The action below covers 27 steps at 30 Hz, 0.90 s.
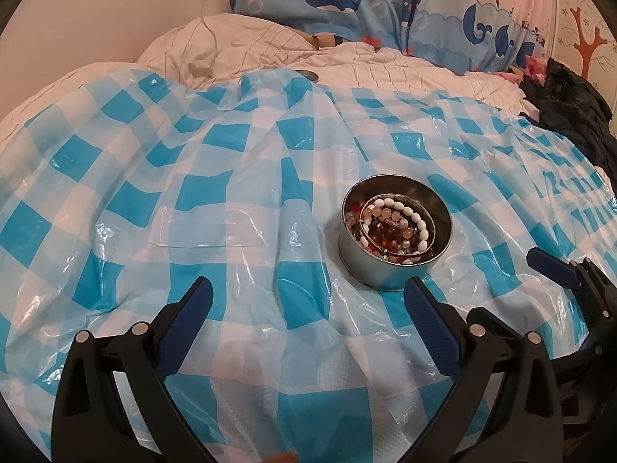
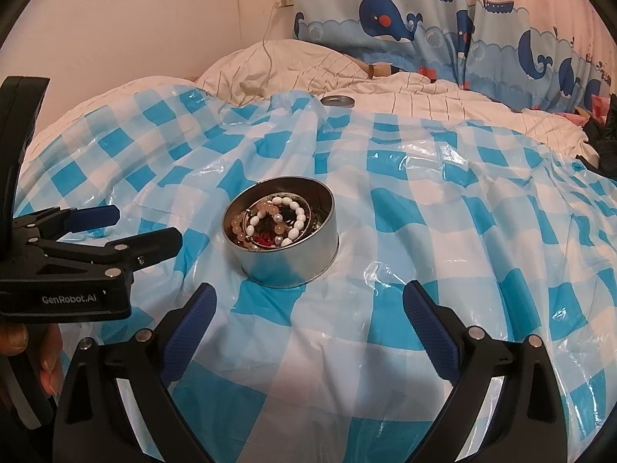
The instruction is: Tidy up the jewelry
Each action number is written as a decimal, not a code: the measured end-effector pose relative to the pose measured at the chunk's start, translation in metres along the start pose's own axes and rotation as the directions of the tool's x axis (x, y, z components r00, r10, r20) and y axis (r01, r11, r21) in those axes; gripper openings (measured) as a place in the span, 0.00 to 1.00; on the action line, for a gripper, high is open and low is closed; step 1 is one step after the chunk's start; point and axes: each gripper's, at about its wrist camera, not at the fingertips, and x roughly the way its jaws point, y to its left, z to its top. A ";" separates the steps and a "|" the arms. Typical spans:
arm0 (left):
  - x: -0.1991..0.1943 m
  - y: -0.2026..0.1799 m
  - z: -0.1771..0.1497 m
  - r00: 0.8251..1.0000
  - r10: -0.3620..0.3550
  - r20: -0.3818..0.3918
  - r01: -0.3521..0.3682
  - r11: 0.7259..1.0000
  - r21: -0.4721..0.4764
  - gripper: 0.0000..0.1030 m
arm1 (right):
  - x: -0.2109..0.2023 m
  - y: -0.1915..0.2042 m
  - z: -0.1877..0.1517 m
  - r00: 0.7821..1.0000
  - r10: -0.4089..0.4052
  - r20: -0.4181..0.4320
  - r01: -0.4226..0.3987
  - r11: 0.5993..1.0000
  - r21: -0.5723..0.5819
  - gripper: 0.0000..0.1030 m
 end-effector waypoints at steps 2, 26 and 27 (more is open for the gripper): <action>0.000 0.000 0.000 1.000 0.000 0.000 0.000 1.000 0.000 0.92 | 0.000 0.000 0.000 1.000 0.000 0.001 0.000 1.000 0.001 0.91; 0.012 -0.004 -0.005 0.998 -0.039 -0.057 0.037 0.999 -0.039 0.92 | 0.004 -0.001 -0.003 1.000 0.006 -0.017 -0.006 1.000 0.003 0.91; 0.012 -0.006 -0.006 0.997 -0.038 -0.062 0.036 0.999 -0.035 0.92 | 0.004 0.000 -0.002 1.000 0.007 -0.019 -0.007 1.000 0.003 0.91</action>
